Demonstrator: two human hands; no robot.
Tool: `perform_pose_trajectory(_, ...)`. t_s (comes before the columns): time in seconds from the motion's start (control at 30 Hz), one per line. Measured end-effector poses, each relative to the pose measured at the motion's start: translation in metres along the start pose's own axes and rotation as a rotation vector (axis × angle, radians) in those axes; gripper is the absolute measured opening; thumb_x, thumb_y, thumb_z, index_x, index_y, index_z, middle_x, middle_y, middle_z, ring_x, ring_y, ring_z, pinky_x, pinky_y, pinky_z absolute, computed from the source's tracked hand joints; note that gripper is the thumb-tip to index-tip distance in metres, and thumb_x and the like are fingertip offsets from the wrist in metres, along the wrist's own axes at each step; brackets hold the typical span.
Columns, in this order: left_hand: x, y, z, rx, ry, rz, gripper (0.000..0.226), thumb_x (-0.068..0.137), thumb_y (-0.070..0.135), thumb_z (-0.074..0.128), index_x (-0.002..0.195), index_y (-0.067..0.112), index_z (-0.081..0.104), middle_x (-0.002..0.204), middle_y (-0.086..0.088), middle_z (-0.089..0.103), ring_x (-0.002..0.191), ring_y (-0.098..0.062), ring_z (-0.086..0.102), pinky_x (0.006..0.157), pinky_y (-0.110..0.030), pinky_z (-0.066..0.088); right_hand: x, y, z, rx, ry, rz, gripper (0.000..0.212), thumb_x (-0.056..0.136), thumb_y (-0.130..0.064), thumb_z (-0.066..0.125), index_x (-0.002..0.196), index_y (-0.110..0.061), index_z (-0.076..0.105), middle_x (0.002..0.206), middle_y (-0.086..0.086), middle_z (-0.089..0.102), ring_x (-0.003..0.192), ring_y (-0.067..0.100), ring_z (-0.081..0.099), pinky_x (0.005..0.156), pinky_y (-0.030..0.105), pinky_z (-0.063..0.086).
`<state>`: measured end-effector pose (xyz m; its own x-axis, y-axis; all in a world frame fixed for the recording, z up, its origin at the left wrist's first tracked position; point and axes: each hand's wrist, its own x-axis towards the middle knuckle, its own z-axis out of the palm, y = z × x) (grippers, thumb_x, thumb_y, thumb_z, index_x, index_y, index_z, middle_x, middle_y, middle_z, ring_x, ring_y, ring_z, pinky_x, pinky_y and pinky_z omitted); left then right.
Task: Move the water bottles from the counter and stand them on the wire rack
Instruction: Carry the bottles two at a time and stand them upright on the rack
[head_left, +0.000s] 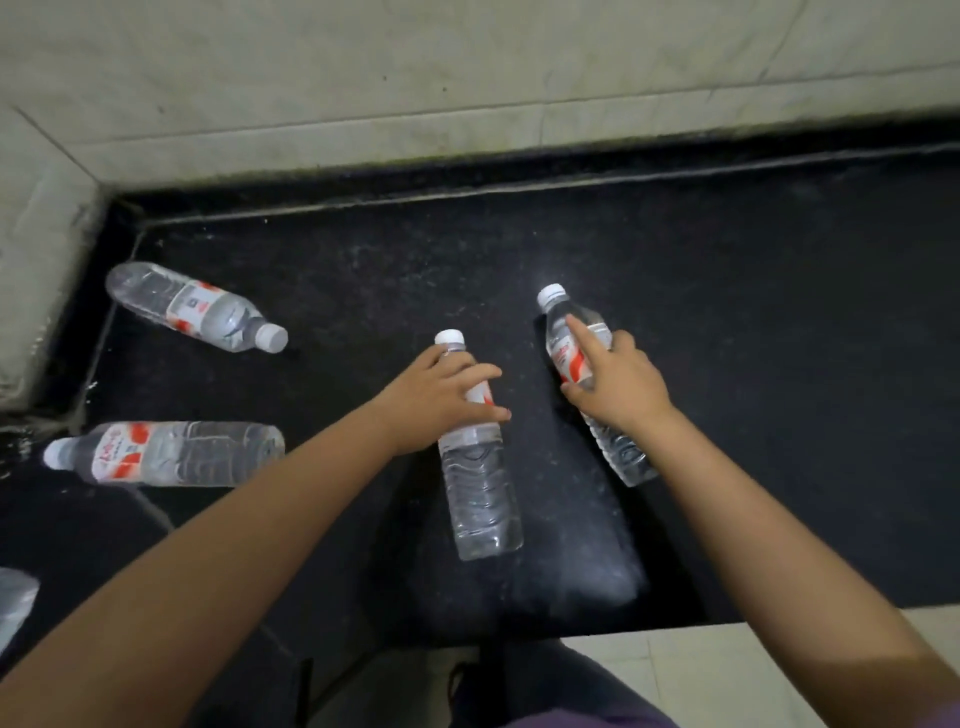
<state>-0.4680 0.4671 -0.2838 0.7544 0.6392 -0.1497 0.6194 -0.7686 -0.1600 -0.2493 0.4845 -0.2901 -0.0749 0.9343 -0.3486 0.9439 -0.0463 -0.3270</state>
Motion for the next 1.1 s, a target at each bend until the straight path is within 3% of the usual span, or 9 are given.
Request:
perform_pose_trajectory(0.07, -0.006, 0.01, 0.002, -0.159, 0.03, -0.229, 0.057, 0.051, 0.017, 0.086, 0.102, 0.033, 0.068, 0.111, -0.01, 0.066, 0.095, -0.031, 0.06, 0.067, -0.04, 0.057, -0.002, 0.002, 0.0, -0.001, -0.009, 0.013, 0.078, 0.084, -0.038, 0.059, 0.145, -0.037, 0.009, 0.134, 0.019, 0.033, 0.117, 0.04, 0.043, 0.095, 0.042, 0.042)
perform_pose_trajectory(0.13, -0.012, 0.027, -0.006, -0.454, -0.012, -0.6, 0.052, 0.077, 0.017, 0.07, 0.125, 0.03, 0.056, 0.13, -0.012, 0.049, 0.108, -0.033, 0.052, 0.083, -0.041, 0.052, -0.002, 0.004, -0.003, 0.02, -0.03, 0.025, 0.079, 0.084, -0.039, 0.06, 0.144, -0.038, 0.009, 0.133, 0.018, 0.032, 0.117, 0.039, 0.044, 0.095, 0.042, 0.042)
perform_pose_trajectory(0.2, -0.011, 0.044, -0.013, -0.754, -0.153, -0.901, 0.053, 0.09, 0.025, 0.05, 0.14, 0.034, 0.035, 0.14, -0.011, 0.034, 0.119, -0.032, 0.047, 0.099, -0.039, 0.042, -0.006, 0.005, -0.006, 0.04, -0.053, 0.021, 0.079, 0.083, -0.036, 0.061, 0.143, -0.039, 0.01, 0.131, 0.017, 0.032, 0.116, 0.039, 0.044, 0.094, 0.042, 0.043)
perform_pose_trajectory(0.33, 0.014, 0.08, -0.015, -0.863, -0.171, -1.116, 0.08, 0.082, 0.052, 0.057, 0.145, 0.032, 0.012, 0.149, -0.016, 0.014, 0.127, -0.035, 0.037, 0.102, -0.043, 0.037, -0.036, 0.011, 0.0, -0.032, -0.101, -0.001, 0.082, 0.079, -0.025, 0.063, 0.142, -0.039, 0.013, 0.128, 0.016, 0.032, 0.111, 0.039, 0.046, 0.088, 0.04, 0.045)
perform_pose_trajectory(0.43, 0.027, 0.093, -0.011, -0.812, -0.137, -1.252, 0.086, 0.082, 0.041, 0.061, 0.146, 0.032, 0.005, 0.148, -0.018, 0.009, 0.125, -0.035, 0.036, 0.101, -0.045, 0.038, -0.065, 0.016, 0.01, -0.063, -0.127, 0.027, 0.083, 0.078, -0.02, 0.062, 0.141, -0.039, 0.012, 0.127, 0.014, 0.03, 0.112, 0.036, 0.044, 0.09, 0.041, 0.045)
perform_pose_trajectory(0.63, 0.018, 0.096, -0.012, -0.795, -0.181, -1.205, 0.092, 0.08, 0.023, 0.063, 0.144, 0.041, -0.001, 0.142, -0.011, 0.015, 0.119, -0.032, 0.039, 0.098, -0.043, 0.041, -0.079, 0.019, 0.024, -0.184, -0.064, 0.086, 0.091, 0.081, -0.043, 0.063, 0.143, -0.041, -0.003, 0.141, 0.015, 0.022, 0.119, 0.032, 0.043, 0.094, 0.04, 0.044)
perform_pose_trajectory(0.73, 0.005, 0.115, -0.016, -0.702, -0.254, -1.138, 0.094, 0.079, 0.031, 0.064, 0.143, 0.044, -0.003, 0.139, -0.011, 0.02, 0.118, -0.03, 0.04, 0.096, -0.041, 0.042, -0.076, 0.022, 0.022, -0.152, -0.07, 0.075, 0.089, 0.083, -0.039, 0.062, 0.143, -0.04, -0.004, 0.135, 0.015, 0.03, 0.116, 0.031, 0.044, 0.093, 0.039, 0.043)
perform_pose_trajectory(0.87, -0.014, 0.145, -0.019, -0.679, -0.218, -1.179, 0.083, 0.083, 0.044, 0.059, 0.143, 0.046, 0.002, 0.131, -0.014, 0.031, 0.115, -0.03, 0.045, 0.095, -0.039, 0.043, -0.094, 0.029, 0.024, -0.111, -0.045, 0.053, 0.087, 0.082, -0.032, 0.063, 0.143, -0.04, 0.002, 0.132, 0.015, 0.032, 0.116, 0.032, 0.044, 0.092, 0.04, 0.044)
perform_pose_trajectory(1.1, -0.044, 0.212, -0.026, -0.603, -0.168, -1.205, 0.069, 0.091, 0.035, 0.048, 0.143, 0.046, 0.004, 0.13, -0.013, 0.034, 0.114, -0.028, 0.044, 0.094, -0.037, 0.043, -0.181, 0.064, 0.047, -0.081, -0.004, 0.055, 0.085, 0.083, -0.031, 0.062, 0.143, -0.041, 0.003, 0.13, 0.015, 0.034, 0.115, 0.032, 0.044, 0.092, 0.04, 0.044)
